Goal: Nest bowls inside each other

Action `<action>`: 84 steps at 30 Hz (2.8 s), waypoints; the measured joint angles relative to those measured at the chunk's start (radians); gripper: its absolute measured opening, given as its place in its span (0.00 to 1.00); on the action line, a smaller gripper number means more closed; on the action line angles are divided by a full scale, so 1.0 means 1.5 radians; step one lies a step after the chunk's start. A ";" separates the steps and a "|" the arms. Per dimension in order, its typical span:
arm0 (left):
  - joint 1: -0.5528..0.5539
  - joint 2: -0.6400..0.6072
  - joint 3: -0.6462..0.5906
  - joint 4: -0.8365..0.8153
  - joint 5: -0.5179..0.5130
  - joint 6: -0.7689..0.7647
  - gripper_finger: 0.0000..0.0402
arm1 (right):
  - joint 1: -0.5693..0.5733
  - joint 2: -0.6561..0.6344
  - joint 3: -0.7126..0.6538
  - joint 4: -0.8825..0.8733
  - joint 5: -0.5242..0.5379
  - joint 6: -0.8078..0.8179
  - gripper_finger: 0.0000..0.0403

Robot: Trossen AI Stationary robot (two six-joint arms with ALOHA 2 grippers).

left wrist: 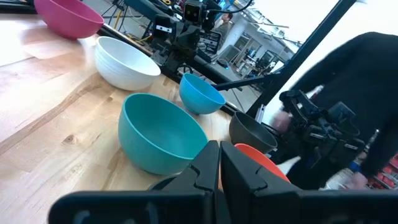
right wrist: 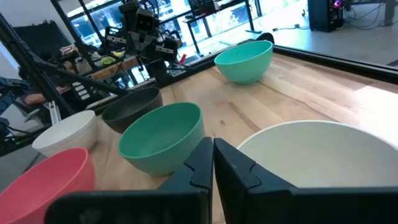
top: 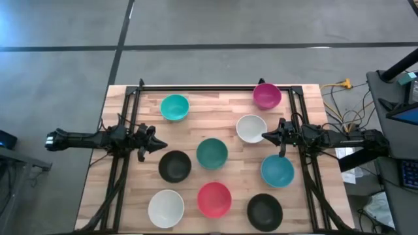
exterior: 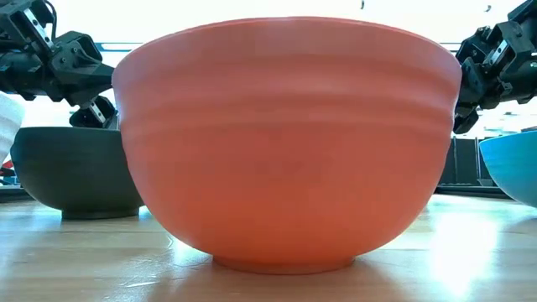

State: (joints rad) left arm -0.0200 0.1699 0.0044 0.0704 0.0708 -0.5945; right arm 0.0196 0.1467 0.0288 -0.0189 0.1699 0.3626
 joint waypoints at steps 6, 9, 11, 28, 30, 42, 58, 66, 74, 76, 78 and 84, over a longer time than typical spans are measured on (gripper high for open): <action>0.000 0.000 0.000 0.000 0.000 0.000 0.00 | 0.000 0.000 0.000 0.000 0.000 0.000 0.02; 0.000 0.000 0.000 0.000 0.000 0.000 0.00 | 0.000 0.000 0.000 0.000 0.000 0.000 0.02; 0.000 0.000 0.000 0.000 0.000 0.000 0.00 | 0.000 0.000 0.000 0.000 0.000 0.000 0.02; -0.001 0.000 0.000 0.000 0.000 0.000 0.00 | 0.000 0.000 0.000 0.000 0.000 0.000 0.02; -0.001 0.000 0.000 0.000 0.000 0.000 0.00 | 0.000 0.000 0.000 0.000 0.000 0.000 0.02; 0.000 0.000 0.000 0.000 0.000 0.000 0.00 | 0.000 0.000 0.000 0.044 -0.013 0.339 0.02; 0.000 0.002 0.000 0.042 -0.015 0.017 0.00 | 0.002 0.032 0.000 0.421 0.115 0.573 0.02; 0.000 0.008 -0.001 0.486 -0.141 0.020 0.00 | 0.002 0.132 0.005 0.693 0.120 0.459 0.02; -0.001 0.016 0.002 0.945 -0.283 0.111 0.00 | 0.002 0.287 0.155 0.728 0.111 0.334 0.02; -0.001 0.014 0.004 0.961 -0.326 0.166 0.00 | 0.002 0.321 0.205 0.728 0.109 0.296 0.02; 0.000 0.012 0.010 0.956 -0.333 0.189 0.00 | 0.002 0.354 0.255 0.730 0.109 0.258 0.02; 0.000 0.048 0.050 0.939 -0.367 0.210 0.00 | 0.000 0.441 0.408 0.728 0.114 0.188 0.02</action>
State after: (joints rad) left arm -0.0207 0.2417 0.0793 1.4795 -0.4804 -0.2790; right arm 0.0196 0.8089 0.6412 1.0734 0.3415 0.6444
